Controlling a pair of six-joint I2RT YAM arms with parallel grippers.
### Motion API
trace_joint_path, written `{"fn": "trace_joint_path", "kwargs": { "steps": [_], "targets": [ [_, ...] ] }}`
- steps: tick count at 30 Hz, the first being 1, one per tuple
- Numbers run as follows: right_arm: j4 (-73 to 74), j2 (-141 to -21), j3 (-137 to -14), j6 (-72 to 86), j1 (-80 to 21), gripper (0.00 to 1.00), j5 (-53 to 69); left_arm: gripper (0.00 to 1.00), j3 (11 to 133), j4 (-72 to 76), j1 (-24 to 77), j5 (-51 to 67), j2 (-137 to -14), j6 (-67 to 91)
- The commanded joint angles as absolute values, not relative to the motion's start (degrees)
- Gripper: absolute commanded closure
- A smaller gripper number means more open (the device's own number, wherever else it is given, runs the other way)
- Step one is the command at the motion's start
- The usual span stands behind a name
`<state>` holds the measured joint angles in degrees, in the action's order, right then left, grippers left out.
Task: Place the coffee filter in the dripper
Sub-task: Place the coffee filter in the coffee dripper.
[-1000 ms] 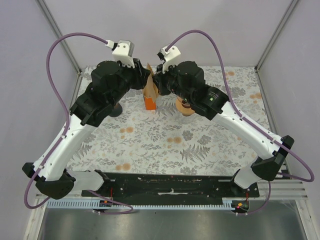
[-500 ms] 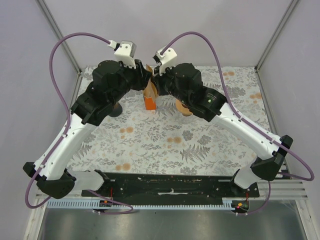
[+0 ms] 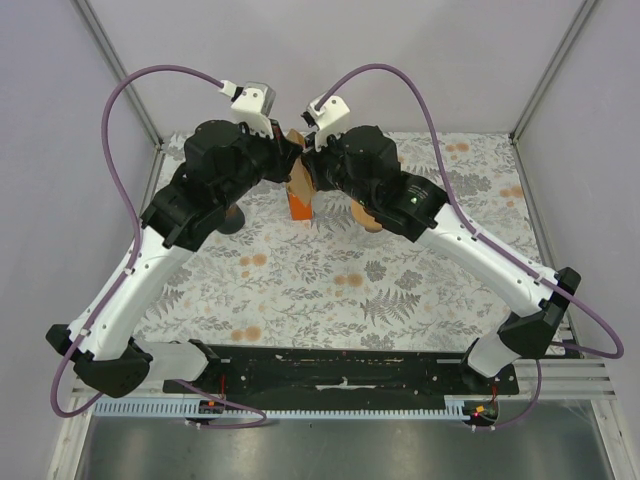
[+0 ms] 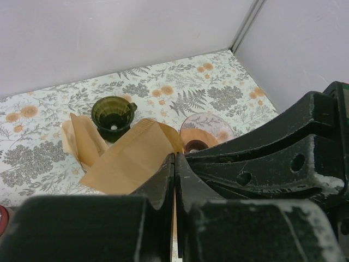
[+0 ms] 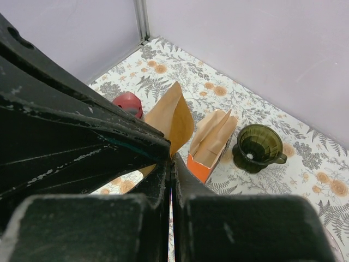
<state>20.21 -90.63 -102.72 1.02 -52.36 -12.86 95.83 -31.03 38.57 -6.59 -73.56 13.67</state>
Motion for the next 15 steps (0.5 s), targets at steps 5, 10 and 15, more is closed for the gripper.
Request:
{"fn": "trace_joint_path", "kwargs": {
  "steps": [5, 10, 15],
  "targets": [
    [17.8, -89.6, -104.2, -1.8, -52.6, 1.00, -15.8, 0.98, 96.3, -32.3, 36.4, -4.7, -73.2, 14.9],
    [17.8, -88.4, -102.8, -1.6, -51.2, 1.00, -15.9, 0.98, 97.7, -33.6, 35.4, -10.6, -73.5, 8.4],
    [17.8, -87.8, -102.2, -0.9, -49.8, 1.00, -15.6, 0.98, 98.4, -33.5, 35.3, -11.9, -73.0, 4.0]
  ]
}}
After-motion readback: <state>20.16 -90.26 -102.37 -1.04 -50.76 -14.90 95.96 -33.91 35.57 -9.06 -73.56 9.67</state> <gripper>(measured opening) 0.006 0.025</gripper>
